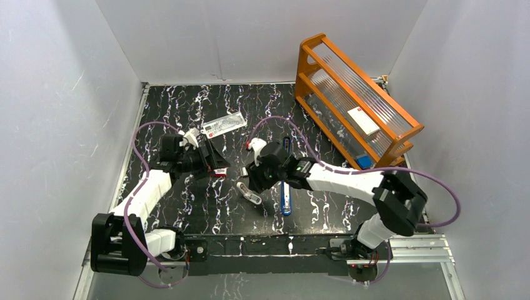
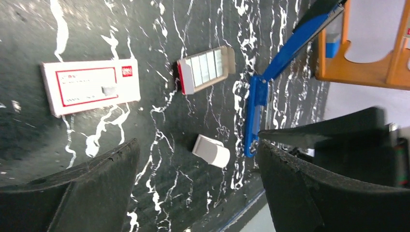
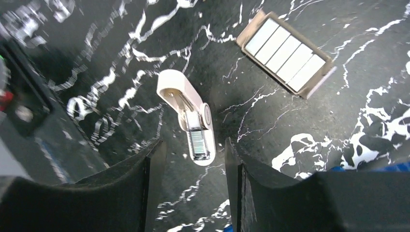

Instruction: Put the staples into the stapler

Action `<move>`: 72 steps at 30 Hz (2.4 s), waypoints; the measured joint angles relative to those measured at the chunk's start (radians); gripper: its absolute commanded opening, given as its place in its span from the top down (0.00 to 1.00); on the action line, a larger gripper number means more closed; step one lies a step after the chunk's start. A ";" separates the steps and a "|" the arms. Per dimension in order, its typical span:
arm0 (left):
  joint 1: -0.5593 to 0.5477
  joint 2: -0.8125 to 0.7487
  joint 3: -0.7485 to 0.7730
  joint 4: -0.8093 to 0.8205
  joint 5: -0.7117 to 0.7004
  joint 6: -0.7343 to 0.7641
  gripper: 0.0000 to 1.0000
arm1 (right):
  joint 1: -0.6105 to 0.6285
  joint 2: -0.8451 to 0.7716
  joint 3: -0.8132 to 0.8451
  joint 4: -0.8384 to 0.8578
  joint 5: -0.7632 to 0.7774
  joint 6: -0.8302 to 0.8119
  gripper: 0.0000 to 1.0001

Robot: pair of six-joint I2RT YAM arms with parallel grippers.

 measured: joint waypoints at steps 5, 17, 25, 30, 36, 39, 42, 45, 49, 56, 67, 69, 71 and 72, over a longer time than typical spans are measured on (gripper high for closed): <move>-0.014 -0.035 -0.095 0.070 0.076 -0.077 0.14 | -0.033 -0.108 -0.051 0.027 -0.045 0.199 0.63; -0.150 0.034 -0.149 0.264 0.114 -0.246 0.20 | -0.010 0.007 -0.190 0.070 -0.119 0.470 0.66; -0.164 0.105 -0.169 0.330 0.151 -0.311 0.30 | -0.003 0.070 -0.147 0.045 -0.066 0.503 0.65; -0.164 0.104 -0.171 0.333 0.168 -0.319 0.46 | -0.004 0.090 -0.108 -0.004 -0.023 0.502 0.70; -0.164 0.104 -0.171 0.323 0.184 -0.306 0.53 | -0.014 0.112 -0.060 -0.060 0.031 0.477 0.71; -0.164 0.104 -0.169 0.299 0.186 -0.293 0.42 | -0.026 0.111 -0.059 -0.064 0.031 0.468 0.67; -0.164 0.105 -0.130 0.171 0.130 -0.229 0.36 | -0.031 0.095 -0.063 -0.076 0.035 0.467 0.58; -0.165 0.104 -0.080 0.063 0.078 -0.171 0.33 | -0.040 0.045 -0.087 -0.076 0.029 0.470 0.54; -0.165 0.097 -0.059 0.011 0.085 -0.130 0.32 | -0.056 0.009 -0.094 -0.064 0.005 0.479 0.54; -0.166 0.092 -0.060 0.003 0.164 -0.126 0.54 | -0.083 0.028 -0.095 -0.034 -0.029 0.501 0.61; -0.178 0.117 -0.060 0.033 0.273 -0.141 0.59 | -0.117 0.066 -0.095 0.037 -0.092 0.502 0.52; -0.180 0.123 -0.060 0.037 0.278 -0.142 0.59 | -0.124 0.069 -0.095 0.049 -0.107 0.505 0.50; -0.188 0.133 -0.060 0.045 0.280 -0.147 0.59 | -0.128 0.073 -0.096 0.058 -0.117 0.509 0.50; -0.190 0.135 -0.060 0.046 0.280 -0.149 0.59 | -0.129 0.073 -0.097 0.060 -0.117 0.512 0.50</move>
